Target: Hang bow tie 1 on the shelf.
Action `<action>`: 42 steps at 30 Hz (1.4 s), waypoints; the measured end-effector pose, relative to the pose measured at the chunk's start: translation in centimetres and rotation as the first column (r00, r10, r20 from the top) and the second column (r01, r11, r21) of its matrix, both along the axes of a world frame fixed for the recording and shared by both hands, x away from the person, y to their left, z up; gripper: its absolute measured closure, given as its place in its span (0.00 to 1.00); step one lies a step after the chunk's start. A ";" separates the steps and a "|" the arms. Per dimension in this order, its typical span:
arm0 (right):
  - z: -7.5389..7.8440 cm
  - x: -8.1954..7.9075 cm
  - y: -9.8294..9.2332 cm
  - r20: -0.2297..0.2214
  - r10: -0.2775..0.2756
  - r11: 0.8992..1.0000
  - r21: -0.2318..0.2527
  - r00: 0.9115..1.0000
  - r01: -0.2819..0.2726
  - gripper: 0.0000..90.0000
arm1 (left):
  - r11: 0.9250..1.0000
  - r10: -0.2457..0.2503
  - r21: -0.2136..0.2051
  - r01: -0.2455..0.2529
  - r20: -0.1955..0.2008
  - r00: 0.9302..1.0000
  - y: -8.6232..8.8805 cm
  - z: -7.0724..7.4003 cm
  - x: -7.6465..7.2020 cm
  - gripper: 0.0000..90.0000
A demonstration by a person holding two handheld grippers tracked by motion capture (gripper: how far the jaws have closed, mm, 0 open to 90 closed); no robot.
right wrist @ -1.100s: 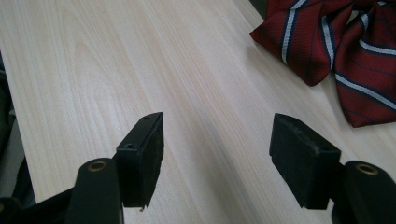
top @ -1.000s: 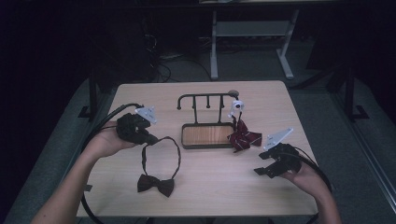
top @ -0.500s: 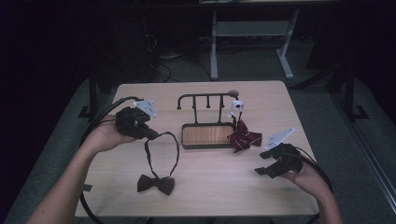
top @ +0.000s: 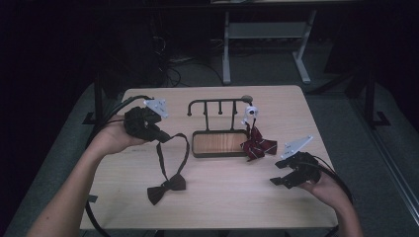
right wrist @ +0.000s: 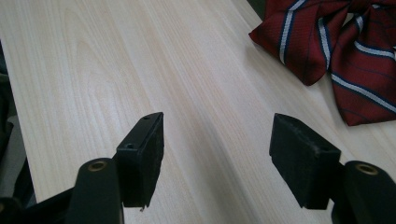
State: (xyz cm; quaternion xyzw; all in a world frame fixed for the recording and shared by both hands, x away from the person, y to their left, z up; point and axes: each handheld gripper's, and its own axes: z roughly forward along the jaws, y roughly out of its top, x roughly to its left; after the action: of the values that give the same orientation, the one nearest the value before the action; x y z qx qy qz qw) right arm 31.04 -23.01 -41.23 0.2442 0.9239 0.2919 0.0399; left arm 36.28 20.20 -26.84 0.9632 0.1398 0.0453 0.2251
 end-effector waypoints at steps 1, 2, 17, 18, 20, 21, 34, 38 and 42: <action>0.0 0.0 0.0 0.000 0.000 1.000 0.000 1.000 0.000 0.39 | 1.000 0.006 -0.004 -0.006 -0.004 1.000 0.0 0.1 0.1 1.00; 0.0 0.0 0.0 0.001 0.000 1.000 0.000 1.000 0.000 0.39 | 1.000 0.009 -0.007 -0.009 -0.002 1.000 0.0 0.1 0.1 1.00; 0.1 0.1 0.0 0.005 0.002 1.000 -0.002 1.000 -0.002 0.39 | 1.000 0.014 0.000 -0.014 -0.002 1.000 -0.7 1.1 2.0 1.00; 0.1 0.1 0.0 0.006 0.002 1.000 -0.001 1.000 -0.002 0.39 | 1.000 0.015 0.001 -0.015 -0.001 1.000 -0.8 1.3 2.1 1.00; 0.1 0.1 0.0 0.006 0.003 1.000 -0.001 1.000 -0.003 0.39 | 1.000 0.018 -0.001 -0.018 0.002 1.000 -0.8 1.5 2.3 1.00; 0.1 0.1 0.0 0.006 0.003 1.000 0.000 1.000 -0.003 0.39 | 1.000 0.019 0.000 -0.019 0.000 1.000 -0.9 1.6 2.5 1.00; 0.1 0.0 -0.1 0.005 0.005 1.000 0.001 1.000 -0.005 0.39 | 1.000 0.020 0.024 -0.020 0.002 1.000 -1.6 2.3 3.9 1.00; 0.1 0.1 -0.1 0.006 0.003 1.000 0.002 1.000 -0.003 0.39 | 0.999 0.023 0.036 -0.024 0.015 1.000 -1.8 2.8 4.3 1.00; 0.1 0.0 -0.1 0.006 0.003 1.000 0.002 1.000 -0.003 0.39 | 0.998 0.030 0.049 -0.031 0.017 0.999 -2.0 3.0 4.8 1.00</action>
State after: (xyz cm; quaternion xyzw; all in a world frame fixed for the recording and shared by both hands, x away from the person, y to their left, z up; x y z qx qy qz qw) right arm 31.06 -23.10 -41.09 0.2422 0.9238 0.2934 0.0419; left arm 41.08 18.21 -23.86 0.9657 0.1516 0.0602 0.2019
